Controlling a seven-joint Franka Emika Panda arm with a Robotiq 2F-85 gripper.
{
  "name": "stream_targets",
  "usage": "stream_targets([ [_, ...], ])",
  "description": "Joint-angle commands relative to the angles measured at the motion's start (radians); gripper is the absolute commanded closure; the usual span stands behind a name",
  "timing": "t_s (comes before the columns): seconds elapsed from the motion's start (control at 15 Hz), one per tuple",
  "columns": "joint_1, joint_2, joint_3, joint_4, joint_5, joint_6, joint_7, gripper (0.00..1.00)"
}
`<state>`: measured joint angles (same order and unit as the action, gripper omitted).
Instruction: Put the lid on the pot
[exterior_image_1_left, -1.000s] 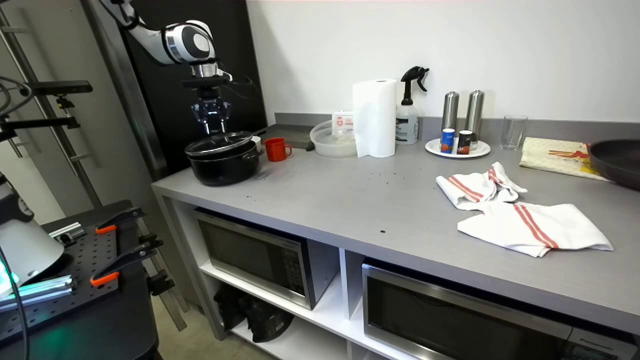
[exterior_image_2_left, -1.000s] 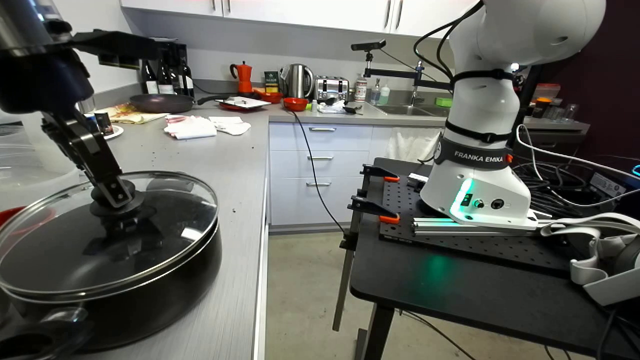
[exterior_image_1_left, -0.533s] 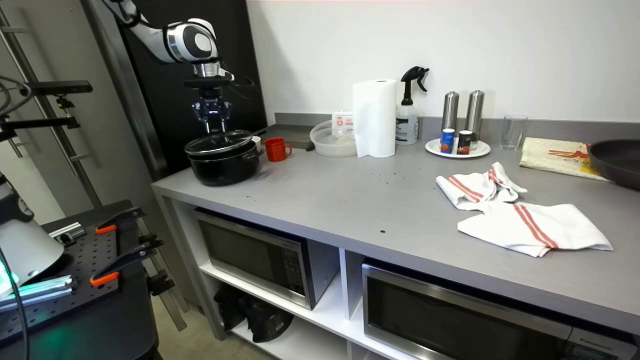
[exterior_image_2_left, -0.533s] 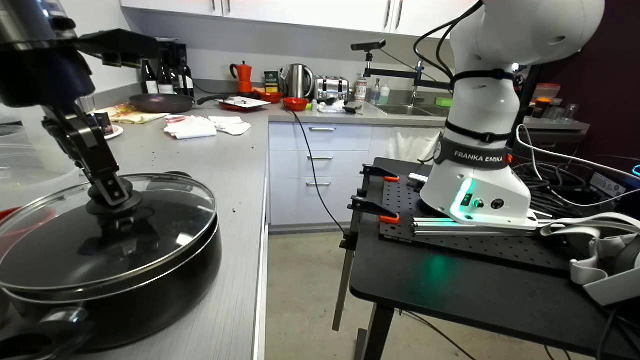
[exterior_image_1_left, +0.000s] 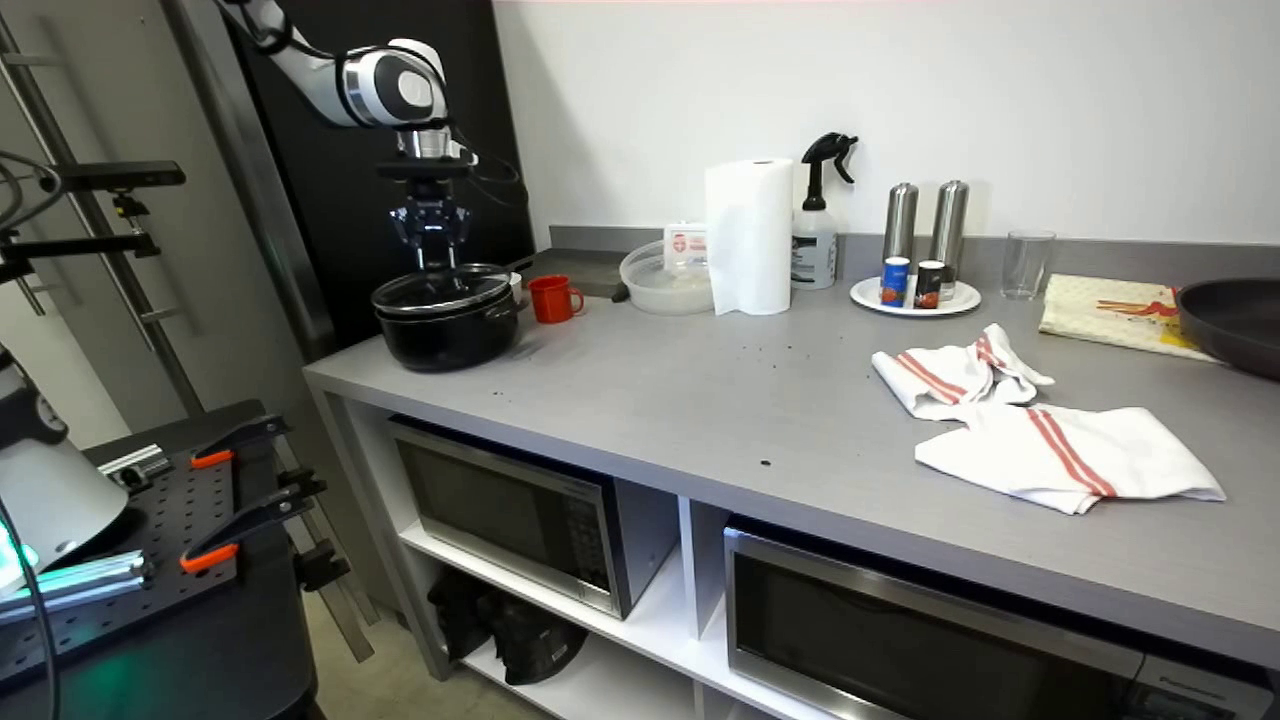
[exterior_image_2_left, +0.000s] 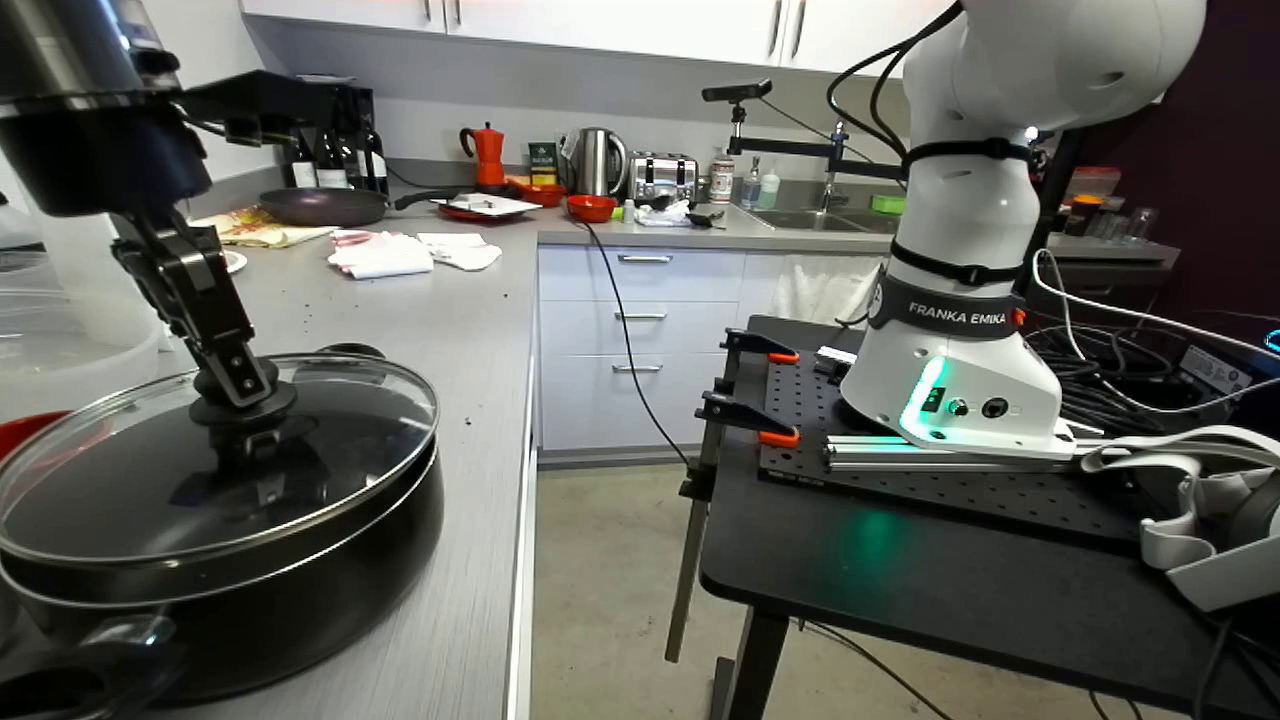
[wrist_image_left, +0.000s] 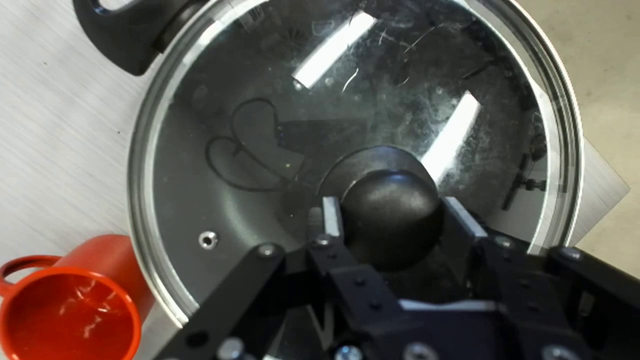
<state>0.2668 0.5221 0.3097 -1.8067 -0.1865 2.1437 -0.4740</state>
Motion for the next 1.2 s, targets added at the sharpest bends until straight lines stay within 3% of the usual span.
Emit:
stream_targets([
  [0.0,-0.008,-0.013,0.009,-0.009,0.020,0.001,-0.030,0.75],
  [1.13,0.015,0.027,0.008,0.017,-0.003,-0.011,-0.021,0.75],
])
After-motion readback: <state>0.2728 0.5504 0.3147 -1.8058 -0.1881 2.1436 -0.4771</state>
